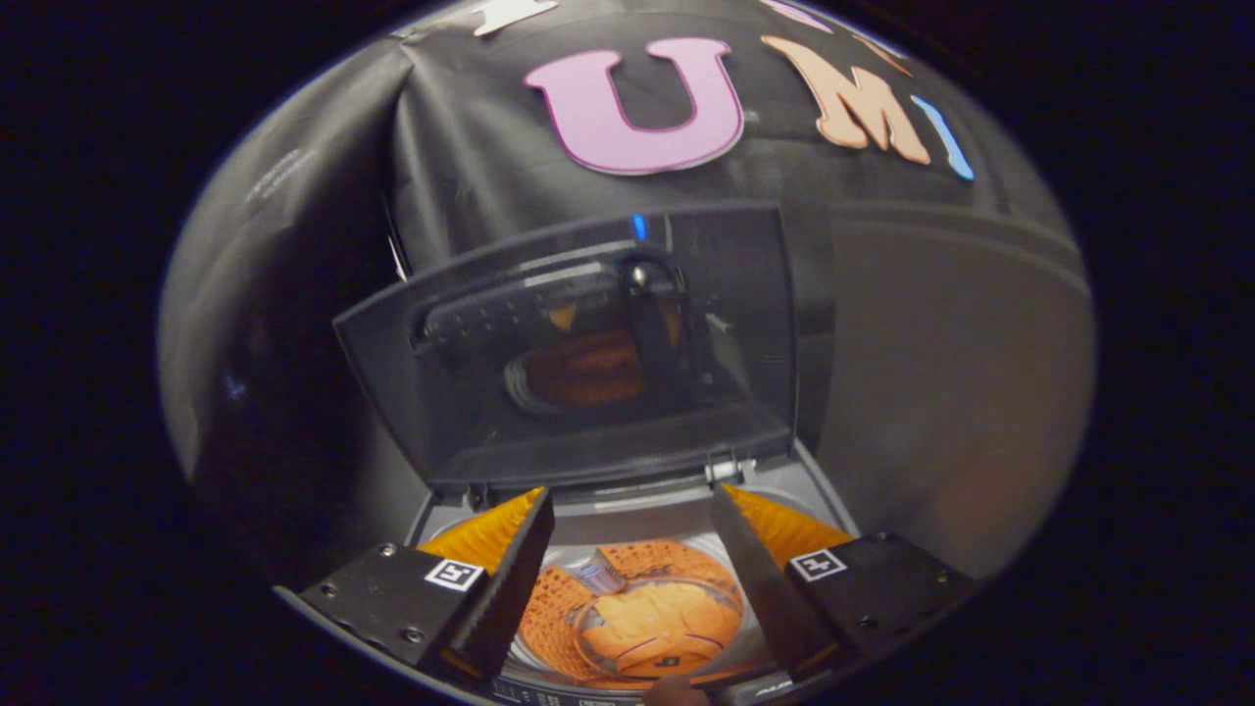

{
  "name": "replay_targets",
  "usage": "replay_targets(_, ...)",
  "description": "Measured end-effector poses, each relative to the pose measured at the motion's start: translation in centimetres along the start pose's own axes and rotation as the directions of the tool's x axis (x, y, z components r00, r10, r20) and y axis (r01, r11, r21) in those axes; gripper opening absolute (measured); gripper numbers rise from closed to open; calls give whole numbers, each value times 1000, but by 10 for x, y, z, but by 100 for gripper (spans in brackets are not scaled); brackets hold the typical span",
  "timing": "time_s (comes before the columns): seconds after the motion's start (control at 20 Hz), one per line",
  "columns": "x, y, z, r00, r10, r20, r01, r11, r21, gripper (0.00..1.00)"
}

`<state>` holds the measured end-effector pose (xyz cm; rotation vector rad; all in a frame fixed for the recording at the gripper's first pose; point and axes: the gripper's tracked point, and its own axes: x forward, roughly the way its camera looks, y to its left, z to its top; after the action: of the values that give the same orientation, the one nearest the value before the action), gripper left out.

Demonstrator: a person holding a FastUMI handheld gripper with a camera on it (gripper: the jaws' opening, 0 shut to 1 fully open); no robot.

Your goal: Put the clothes into the washing machine and then close the washing machine lid.

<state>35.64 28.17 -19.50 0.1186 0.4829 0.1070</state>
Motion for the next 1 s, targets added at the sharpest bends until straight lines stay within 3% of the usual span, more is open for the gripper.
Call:
replay_targets(0.45,-1,31,124,989,49,138,-48,999,-9,97)
replay_targets(0.65,13,56,162,971,118,206,-114,993,-33,97)
replay_targets(0.75,21,61,175,963,116,245,-103,993,-66,97)
replay_targets(1.0,65,78,171,974,92,209,-62,987,-146,97)
